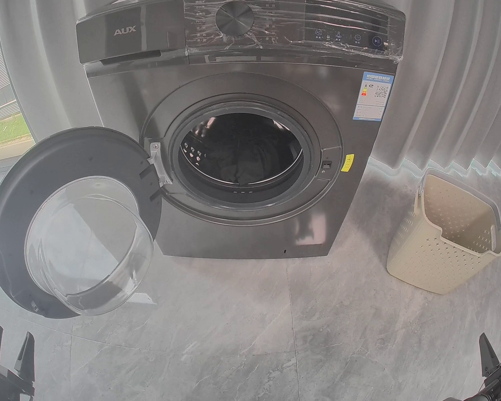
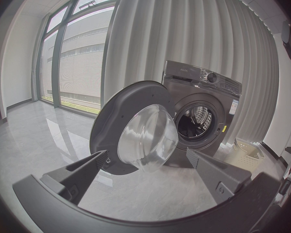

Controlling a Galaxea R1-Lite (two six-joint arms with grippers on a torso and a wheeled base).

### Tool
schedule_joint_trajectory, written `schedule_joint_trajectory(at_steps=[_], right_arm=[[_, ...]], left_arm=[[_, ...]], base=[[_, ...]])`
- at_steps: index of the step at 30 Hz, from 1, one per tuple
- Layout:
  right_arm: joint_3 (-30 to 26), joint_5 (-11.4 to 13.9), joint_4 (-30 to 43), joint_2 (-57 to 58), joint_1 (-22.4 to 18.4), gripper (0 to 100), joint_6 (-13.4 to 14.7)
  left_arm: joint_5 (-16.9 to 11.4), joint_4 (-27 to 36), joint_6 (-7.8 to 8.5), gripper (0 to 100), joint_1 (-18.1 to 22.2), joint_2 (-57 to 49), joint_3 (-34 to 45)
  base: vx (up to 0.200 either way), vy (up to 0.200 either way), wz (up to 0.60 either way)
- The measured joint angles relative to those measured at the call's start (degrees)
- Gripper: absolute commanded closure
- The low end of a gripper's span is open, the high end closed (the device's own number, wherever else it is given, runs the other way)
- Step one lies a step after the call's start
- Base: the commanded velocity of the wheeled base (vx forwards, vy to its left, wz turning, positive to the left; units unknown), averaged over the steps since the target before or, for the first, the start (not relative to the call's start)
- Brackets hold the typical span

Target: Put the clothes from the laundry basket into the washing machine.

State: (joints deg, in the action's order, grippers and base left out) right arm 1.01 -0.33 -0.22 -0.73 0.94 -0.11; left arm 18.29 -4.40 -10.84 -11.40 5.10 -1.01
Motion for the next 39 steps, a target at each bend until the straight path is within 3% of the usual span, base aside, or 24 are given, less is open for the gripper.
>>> schedule_joint_trajectory(at_steps=[17,19,21,25,39], right_arm=[[0.0,0.0,0.0,0.0,-0.1,0,-0.1],[0.0,0.0,0.0,0.0,0.0,0,-0.1],[0.0,0.0,0.0,-0.1,0.0,0,-0.1],[0.0,0.0,0.0,-0.1,0.0,0,-0.1],[0.0,0.0,0.0,-0.1,-0.1,0,0.0]], left_arm=[[1.0,0.0,1.89,0,6.4,0.0,0.0],[-0.2,0.0,3.04,0,7.8,-0.4,0.0],[-3.1,0.1,4.22,0,8.9,-1.2,0.0],[-8.5,0.2,4.44,0,10.6,-2.8,0.0],[-9.1,0.1,4.22,0,11.5,-4.1,0.0]], base=[[0.0,0.0,0.0],[0.0,0.0,0.0],[0.0,0.0,0.0],[0.0,0.0,0.0],[0.0,0.0,0.26]])
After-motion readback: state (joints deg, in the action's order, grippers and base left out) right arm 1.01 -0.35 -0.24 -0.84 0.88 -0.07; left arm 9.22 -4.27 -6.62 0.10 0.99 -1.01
